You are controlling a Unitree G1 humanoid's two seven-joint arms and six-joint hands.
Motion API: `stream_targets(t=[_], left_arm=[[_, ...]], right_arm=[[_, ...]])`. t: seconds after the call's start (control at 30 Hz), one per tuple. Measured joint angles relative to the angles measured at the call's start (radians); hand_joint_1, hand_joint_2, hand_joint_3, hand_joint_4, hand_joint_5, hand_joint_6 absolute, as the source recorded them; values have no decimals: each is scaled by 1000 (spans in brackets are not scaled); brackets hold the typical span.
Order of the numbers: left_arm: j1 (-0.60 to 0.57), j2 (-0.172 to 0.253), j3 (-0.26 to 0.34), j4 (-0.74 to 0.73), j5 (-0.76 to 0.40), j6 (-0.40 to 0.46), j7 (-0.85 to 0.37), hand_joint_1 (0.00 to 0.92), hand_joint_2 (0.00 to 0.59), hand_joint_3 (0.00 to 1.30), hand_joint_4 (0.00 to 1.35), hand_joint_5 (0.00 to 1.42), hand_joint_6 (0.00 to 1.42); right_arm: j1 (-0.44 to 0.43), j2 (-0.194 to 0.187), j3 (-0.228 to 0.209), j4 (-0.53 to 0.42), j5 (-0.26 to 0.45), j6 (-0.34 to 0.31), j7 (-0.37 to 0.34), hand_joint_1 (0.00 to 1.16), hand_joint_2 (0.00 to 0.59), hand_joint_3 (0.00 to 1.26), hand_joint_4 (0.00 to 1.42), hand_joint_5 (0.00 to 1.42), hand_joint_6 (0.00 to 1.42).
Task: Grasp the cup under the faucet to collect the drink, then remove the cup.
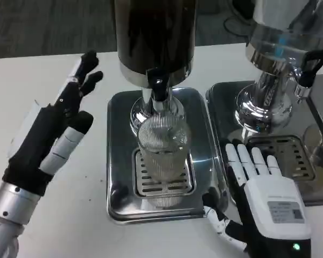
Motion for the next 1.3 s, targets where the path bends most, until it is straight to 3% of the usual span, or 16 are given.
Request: stream_targets(t=[0.1, 0.17, 0.27, 0.37, 0.53, 0.83, 1.3], left_arm=[[-17, -24, 18, -59, -190, 113, -289, 0, 120, 0, 0, 79, 63], [-35, -33, 37, -75, -224, 176, -399, 0, 123, 17, 0, 104, 64], [-63, -47, 60, -83, -230, 234, -480, 0, 123, 21, 0, 109, 65], [-107, -105, 97, -82, -211, 268, -517, 0, 123, 35, 0, 113, 67], [-152, -158, 124, -73, -144, 286, -544, 0, 124, 53, 0, 129, 79], [-167, -170, 161, -92, -56, 289, -559, 0, 129, 99, 0, 153, 100], [-107, -97, 180, -241, 326, 132, -382, 0, 132, 129, 0, 153, 93]], right_arm=[[0, 4, 0, 0, 7, 0, 11, 373, 390, 0, 0, 0, 0], [0, 7, 0, 0, 8, 0, 14, 377, 390, 0, 0, 0, 0], [3, 14, 1, 0, 8, 1, 14, 404, 401, 0, 0, 0, 0], [19, 23, 4, -2, 8, 3, 14, 408, 400, 0, 0, 0, 0], [36, 35, 1, -4, 8, 9, 14, 413, 399, 0, 0, 0, 0], [41, 44, -8, -7, 8, 13, 14, 418, 399, 0, 0, 0, 0], [26, 39, -13, -6, 33, 5, 21, 421, 398, 0, 0, 0, 0]])
